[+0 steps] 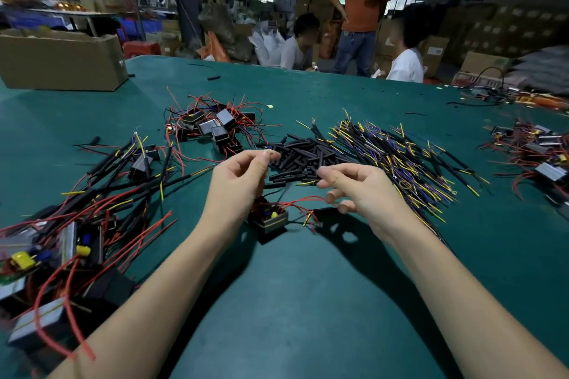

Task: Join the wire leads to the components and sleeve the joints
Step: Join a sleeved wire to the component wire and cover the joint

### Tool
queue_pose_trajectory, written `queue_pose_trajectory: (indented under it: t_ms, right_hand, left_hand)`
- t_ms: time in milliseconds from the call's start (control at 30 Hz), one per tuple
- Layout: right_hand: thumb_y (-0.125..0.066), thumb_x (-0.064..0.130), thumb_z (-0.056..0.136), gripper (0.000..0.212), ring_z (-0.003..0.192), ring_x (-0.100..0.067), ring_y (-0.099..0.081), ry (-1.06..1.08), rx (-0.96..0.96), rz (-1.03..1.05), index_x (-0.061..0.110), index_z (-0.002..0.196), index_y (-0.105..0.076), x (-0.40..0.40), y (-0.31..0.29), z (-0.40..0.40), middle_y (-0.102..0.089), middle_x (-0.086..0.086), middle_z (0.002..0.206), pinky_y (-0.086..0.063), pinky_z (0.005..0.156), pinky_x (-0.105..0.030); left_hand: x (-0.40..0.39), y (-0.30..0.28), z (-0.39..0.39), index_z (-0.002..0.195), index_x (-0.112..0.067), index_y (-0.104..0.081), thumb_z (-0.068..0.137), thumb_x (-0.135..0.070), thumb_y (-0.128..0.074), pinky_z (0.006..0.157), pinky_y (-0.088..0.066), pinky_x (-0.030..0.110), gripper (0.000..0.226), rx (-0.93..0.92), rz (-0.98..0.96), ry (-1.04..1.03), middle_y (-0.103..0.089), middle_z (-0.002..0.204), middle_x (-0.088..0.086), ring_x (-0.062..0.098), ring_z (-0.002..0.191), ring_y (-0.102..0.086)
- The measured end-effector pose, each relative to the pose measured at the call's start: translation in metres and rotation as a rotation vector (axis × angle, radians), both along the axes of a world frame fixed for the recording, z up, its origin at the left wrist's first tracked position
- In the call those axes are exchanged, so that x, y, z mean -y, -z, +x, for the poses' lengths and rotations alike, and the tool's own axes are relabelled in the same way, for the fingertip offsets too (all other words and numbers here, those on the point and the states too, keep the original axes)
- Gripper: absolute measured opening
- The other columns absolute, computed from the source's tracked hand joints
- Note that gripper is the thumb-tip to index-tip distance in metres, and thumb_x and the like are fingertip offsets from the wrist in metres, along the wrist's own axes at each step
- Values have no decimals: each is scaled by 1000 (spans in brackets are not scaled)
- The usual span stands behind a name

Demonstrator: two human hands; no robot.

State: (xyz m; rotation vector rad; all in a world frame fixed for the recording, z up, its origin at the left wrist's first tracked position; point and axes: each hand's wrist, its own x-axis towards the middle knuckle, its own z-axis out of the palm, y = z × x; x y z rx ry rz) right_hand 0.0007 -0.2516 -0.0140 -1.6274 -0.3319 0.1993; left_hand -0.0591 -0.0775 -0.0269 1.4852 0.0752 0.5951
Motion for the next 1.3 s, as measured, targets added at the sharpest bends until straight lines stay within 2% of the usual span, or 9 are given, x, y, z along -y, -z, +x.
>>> queue_pose_trajectory:
  t_ms: [67, 133, 233, 333, 500, 633, 833, 1000, 1300]
  right_hand:
    - [-67, 26, 88, 16, 48, -4, -55, 43, 13, -99, 11, 83, -70, 7, 2, 6, -68, 2, 72, -37, 43, -14]
    - [-70, 24, 86, 11, 47, -2, -52, 99, 182, -451, 13, 84, -73, 17, 6, 14, -65, 5, 66, -36, 49, -13]
    - [-74, 23, 81, 7, 72, -8, -58, 74, 340, -869, 18, 86, -75, 25, 11, 18, -68, 3, 79, -38, 65, -19]
    - [-74, 28, 81, 4, 84, -14, -60, 68, 340, -937, 24, 84, -74, 26, 12, 18, -69, 4, 87, -48, 78, -30]
    - [-65, 34, 87, 10, 93, -21, -60, 236, 430, -1038, 25, 88, -70, 26, 21, 20, -68, 4, 94, -40, 70, -29]
    - [-60, 23, 90, 11, 97, -25, -60, 382, 459, -988, 21, 99, -67, 25, 26, 22, -65, -1, 105, -47, 79, -33]
    - [-69, 12, 86, 11, 75, -14, -62, 147, 602, -204, 21, 89, -73, -3, -1, -2, -71, 3, 86, -48, 72, -19]
    - [-73, 10, 82, 12, 66, -13, -58, 26, 795, -243, 16, 93, -73, -18, 1, -17, -66, 3, 82, -40, 64, -12]
    - [-70, 9, 84, 9, 61, -4, -53, 104, 757, -196, 12, 76, -69, -15, 1, -13, -64, 9, 70, -38, 60, -11]
  left_hand:
    - [2, 4, 1, 86, -20, -72, 95, -18, -55, 48, -26, 17, 19, -28, 6, 12, -43, 58, -7, 2, 50, -33]
    - [1, 5, 1, 87, -18, -72, 95, -17, -56, 47, -26, 14, 18, -42, -20, 34, -45, 60, -8, 2, 49, -34]
    - [-4, 5, 3, 89, -15, -72, 96, -16, -54, 44, -22, 14, 19, -55, -80, 77, -42, 64, -2, 5, 48, -29]
    - [-6, 6, 4, 93, -10, -69, 97, -13, -50, 45, -19, 15, 20, -48, -188, 138, -39, 64, -1, 4, 47, -26]
    - [-7, 1, 8, 89, -6, -63, 99, -14, -45, 46, -21, 15, 23, 13, -474, 191, -45, 58, -6, 2, 40, -31]
    - [-7, 0, 8, 84, -4, -62, 99, -13, -44, 41, -25, 10, 25, 29, -475, 202, -47, 56, -5, 1, 39, -32]
    - [6, 7, 3, 79, -8, -68, 97, -19, -50, 45, -29, 9, 27, -46, -128, 199, -51, 54, -6, 4, 44, -36]
    - [12, 5, -2, 79, -9, -66, 97, -15, -50, 43, -26, 12, 24, -21, 16, 185, -48, 51, -8, 3, 44, -34]
    - [12, 5, -4, 83, -11, -68, 91, -10, -60, 48, -32, 13, 11, 9, 103, 186, -52, 56, -6, 5, 48, -40]
